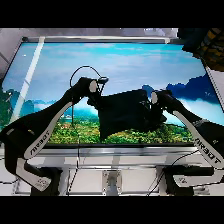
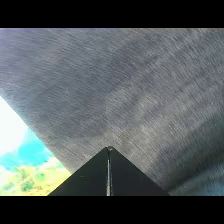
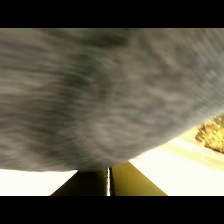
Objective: Fold the clothes and pants, and hang the long-sleeved shirts on hangers.
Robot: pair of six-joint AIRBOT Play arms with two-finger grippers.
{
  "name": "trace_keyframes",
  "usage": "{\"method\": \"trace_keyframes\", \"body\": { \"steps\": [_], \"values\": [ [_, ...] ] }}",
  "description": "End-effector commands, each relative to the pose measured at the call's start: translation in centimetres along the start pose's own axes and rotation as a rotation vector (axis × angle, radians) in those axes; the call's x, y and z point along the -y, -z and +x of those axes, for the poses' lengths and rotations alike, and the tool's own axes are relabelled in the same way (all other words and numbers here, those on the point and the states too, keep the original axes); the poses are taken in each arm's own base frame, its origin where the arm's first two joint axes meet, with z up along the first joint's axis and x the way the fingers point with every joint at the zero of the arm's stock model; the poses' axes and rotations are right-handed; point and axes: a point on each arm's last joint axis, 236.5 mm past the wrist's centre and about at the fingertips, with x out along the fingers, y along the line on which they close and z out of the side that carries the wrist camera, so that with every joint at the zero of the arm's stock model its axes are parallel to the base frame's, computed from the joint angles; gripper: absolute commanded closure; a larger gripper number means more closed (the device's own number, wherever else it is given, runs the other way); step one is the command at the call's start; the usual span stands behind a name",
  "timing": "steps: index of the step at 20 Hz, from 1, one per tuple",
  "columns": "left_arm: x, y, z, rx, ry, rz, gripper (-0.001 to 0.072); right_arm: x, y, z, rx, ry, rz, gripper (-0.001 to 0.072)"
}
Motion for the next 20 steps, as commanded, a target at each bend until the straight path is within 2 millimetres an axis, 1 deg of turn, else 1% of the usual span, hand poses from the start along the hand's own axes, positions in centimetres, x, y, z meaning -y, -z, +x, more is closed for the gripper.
{"method": "trace_keyframes", "body": {
  "steps": [1, 3, 5, 7, 8, 10, 12, 14, 15, 17, 20],
  "values": [
    [2.8, 3.0, 0.2, -0.109, 0.056, 0.134, 0.0693, 2.7, 0.3, -0.7, 0.061, 0.065, 0.037, 0.0698],
    [3.7, 4.8, 0.2, -0.176, 0.057, 0.178, 0.0693, 4.6, 0.1, -2.7, 0.152, 0.087, 0.083, 0.0698],
    [3.5, 6.3, 0.6, -0.225, 0.039, 0.192, 0.0693, 6.0, 0.5, -4.5, 0.225, 0.081, 0.137, 0.0698],
    [3.0, 8.9, 1.3, -0.32, 0.035, 0.186, 0.0693, 7.0, 1.1, -5.7, 0.275, 0.077, 0.18, 0.0698],
    [3.0, 10.7, 1.5, -0.381, 0.043, 0.184, 0.0693, 7.4, 1.4, -6.2, 0.296, 0.077, 0.197, 0.0698],
    [4.0, 13.2, 1.9, -0.436, 0.081, 0.194, 0.0694, 8.1, 1.7, -7.0, 0.337, 0.079, 0.221, 0.0698],
    [6.4, 14.9, 1.5, -0.435, 0.142, 0.221, 0.0694, 8.4, 1.8, -7.5, 0.359, 0.083, 0.23, 0.0698],
    [9.4, 15.4, 0.5, -0.371, 0.193, 0.273, 0.0694, 8.3, 1.5, -7.6, 0.373, 0.078, 0.226, 0.0698],
    [10.9, 15.5, -0.1, -0.333, 0.21, 0.306, 0.0694, 8.1, 1.0, -7.8, 0.395, 0.067, 0.225, 0.0698],
    [14.0, 16.0, -1.0, -0.266, 0.234, 0.378, 0.0694, 7.3, -0.6, -8.4, 0.463, 0.027, 0.224, 0.0697],
    [17.4, 17.4, -0.5, -0.232, 0.247, 0.437, 0.0694, 6.0, -3.7, -10.1, 0.606, -0.05, 0.231, 0.0697]
  ]
}}
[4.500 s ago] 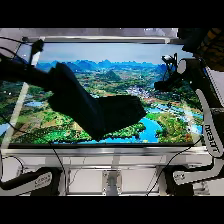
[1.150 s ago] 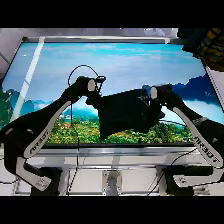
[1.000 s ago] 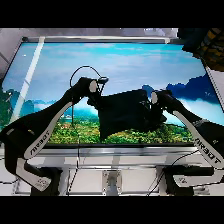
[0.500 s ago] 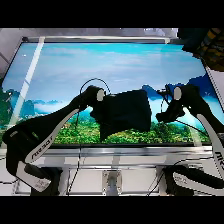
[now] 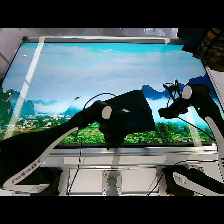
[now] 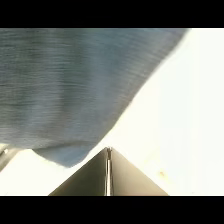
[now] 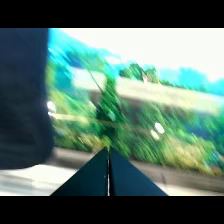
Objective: Fold the clothes and pants, and hang the long-sleeved shirts on hangers.
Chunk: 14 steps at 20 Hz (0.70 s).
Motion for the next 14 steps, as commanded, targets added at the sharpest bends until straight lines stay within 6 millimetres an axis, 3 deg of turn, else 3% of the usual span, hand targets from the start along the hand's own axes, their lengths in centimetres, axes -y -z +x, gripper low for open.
{"method": "trace_keyframes", "body": {
  "steps": [1, 2, 3, 5, 6, 9, 12, 14],
  "values": [
    [4.6, -0.7, 1.3, 0.069, 0.013, 0.084, 0.0694, -2.1, -3.7, -0.5, 0.159, -0.095, 0.035, 0.0697],
    [5.4, -0.9, 1.7, 0.085, 0.014, 0.095, 0.0694, -2.1, -4.5, -0.5, 0.188, -0.098, 0.04, 0.0696],
    [6.2, -1.1, 2.0, 0.102, 0.016, 0.103, 0.0694, -2.0, -5.3, -0.5, 0.217, -0.093, 0.042, 0.0618],
    [6.7, -1.3, 2.1, 0.119, 0.01, 0.101, 0.0694, -1.7, -6.5, -0.2, 0.258, -0.085, 0.046, 0.015],
    [6.0, -1.5, 1.9, 0.127, -0.019, 0.082, 0.0694, -1.6, -7.3, 0.0, 0.28, -0.081, 0.044, 0.0087],
    [1.5, -2.3, -0.2, 0.193, -0.214, 0.009, 0.0694, -2.9, -9.0, 1.3, 0.286, -0.144, 0.004, 0.0087],
    [-1.3, -3.1, -3.8, 0.294, -0.325, -0.058, 0.0694, -6.5, -10.4, 2.4, 0.237, -0.306, -0.026, 0.0087],
    [-2.9, -3.4, -6.4, 0.358, -0.362, -0.121, 0.0694, -7.5, -10.7, 3.6, 0.185, -0.349, -0.042, 0.0087]
  ]
}}
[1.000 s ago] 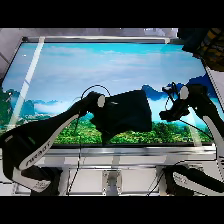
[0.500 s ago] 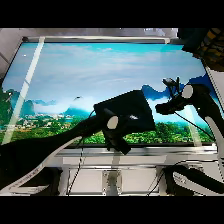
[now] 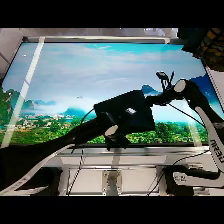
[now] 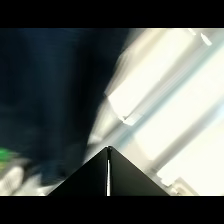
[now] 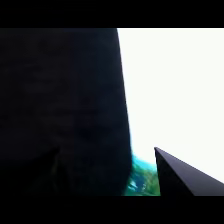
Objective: Fold the clothes and pants, and hang the long-sleeved shirts on hangers.
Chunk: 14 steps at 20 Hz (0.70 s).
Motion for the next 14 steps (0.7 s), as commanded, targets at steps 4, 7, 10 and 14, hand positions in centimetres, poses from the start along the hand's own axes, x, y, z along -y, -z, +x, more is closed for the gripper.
{"method": "trace_keyframes", "body": {
  "steps": [4, 7, 10, 14],
  "values": [
    [-7.4, -1.5, -4.6, 0.101, -0.145, -0.182, 0.0694, -1.3, 0.4, 4.9, -0.123, -0.05, -0.051, 0.0101],
    [-8.7, -1.3, -4.9, 0.096, -0.156, -0.216, 0.0693, -1.1, 1.0, 6.3, -0.153, -0.01, -0.088, 0.0227],
    [-8.9, -1.3, -5.0, 0.095, -0.158, -0.218, 0.0693, -1.8, 1.4, 7.0, -0.174, -0.012, -0.152, 0.0698],
    [-10.8, 0.1, -5.3, 0.041, -0.25, -0.204, 0.0693, 5.6, -0.1, 3.3, -0.196, 0.219, -0.135, 0.0699]
  ]
}}
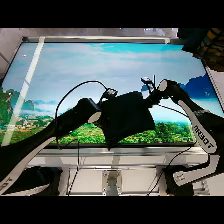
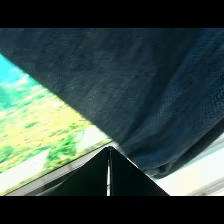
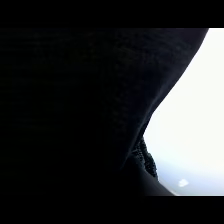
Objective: Fold the clothes and pants, and hang the long-sleeved shirts on hangers.
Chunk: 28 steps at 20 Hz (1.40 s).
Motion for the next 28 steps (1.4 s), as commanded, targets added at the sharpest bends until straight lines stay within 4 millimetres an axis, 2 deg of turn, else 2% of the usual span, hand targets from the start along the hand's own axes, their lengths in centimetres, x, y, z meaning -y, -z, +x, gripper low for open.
{"method": "trace_keyframes", "body": {
  "steps": [1, 4, 5, 7, 8, 10, 11, 12, 13, 15, 17, 19, 20, 21, 23, 24, 26, 28],
  "values": [
    [-2.4, 0.8, -0.2, -0.033, -0.097, 0.014, 0.0693, 9.1, 1.0, -3.9, -0.06, 0.262, 0.039, 0.0699],
    [-3.2, 0.6, -0.3, -0.027, -0.129, 0.023, 0.0693, 19.0, 4.5, -9.4, -0.068, 0.417, 0.216, 0.0699],
    [-3.4, 0.5, -0.2, -0.024, -0.137, 0.023, 0.0693, 21.5, 5.9, -10.7, -0.056, 0.438, 0.28, 0.0699],
    [-3.8, 0.2, -0.2, -0.016, -0.14, 0.015, 0.0693, 26.4, 10.3, -13.0, -0.045, 0.462, 0.441, 0.0698],
    [-4.2, -0.1, -0.2, -0.008, -0.14, 0.003, 0.0693, 28.5, 13.2, -13.9, -0.058, 0.464, 0.523, 0.0697],
    [-5.5, -0.7, -0.1, 0.002, -0.149, -0.031, 0.0693, 31.6, 19.1, -15.3, -0.081, 0.462, 0.68, 0.0678],
    [-6.4, -0.8, -0.1, 0.003, -0.158, -0.05, 0.0693, 32.8, 22.1, -16.0, -0.087, 0.457, 0.764, 0.0603],
    [-7.3, -0.9, -0.1, 0.002, -0.167, -0.072, 0.0693, 33.5, 24.6, -16.4, -0.086, 0.438, 0.845, 0.0461],
    [-8.2, -1.0, 0.0, -0.001, -0.173, -0.095, 0.0693, 34.1, 26.8, -16.8, -0.059, 0.412, 0.929, 0.0322],
    [-9.7, -0.5, 0.5, -0.018, -0.187, -0.128, 0.0692, 34.4, 28.4, -17.4, 0.054, 0.325, 1.06, 0.03],
    [-10.8, 0.2, 1.5, -0.034, -0.196, -0.152, 0.0693, 34.3, 27.3, -19.0, 0.218, 0.238, 1.097, 0.0345],
    [-11.4, 1.1, 2.8, -0.052, -0.2, -0.158, 0.0692, 33.6, 24.8, -21.2, 0.341, 0.206, 1.059, 0.0514],
    [-11.5, 1.7, 3.4, -0.064, -0.202, -0.156, 0.0693, 32.6, 22.7, -22.2, 0.402, 0.164, 1.03, 0.059],
    [-11.6, 2.2, 3.7, -0.076, -0.205, -0.154, 0.0692, 31.0, 20.0, -23.4, 0.466, 0.114, 0.97, 0.0701],
    [-11.4, 2.6, 4.0, -0.089, -0.203, -0.152, 0.0692, 26.3, 14.6, -25.4, 0.552, 0.022, 0.826, 0.0698],
    [-11.3, 2.6, 4.1, -0.089, -0.199, -0.153, 0.0693, 23.0, 12.2, -25.9, 0.556, -0.012, 0.727, 0.0698],
    [-11.0, 2.7, 4.1, -0.092, -0.184, -0.16, 0.0693, 15.6, 9.0, -25.4, 0.515, -0.054, 0.55, 0.0698],
    [-10.3, 3.0, 4.2, -0.105, -0.157, -0.174, 0.0693, 7.8, 7.8, -23.2, 0.432, -0.107, 0.393, 0.0698]
  ]
}}
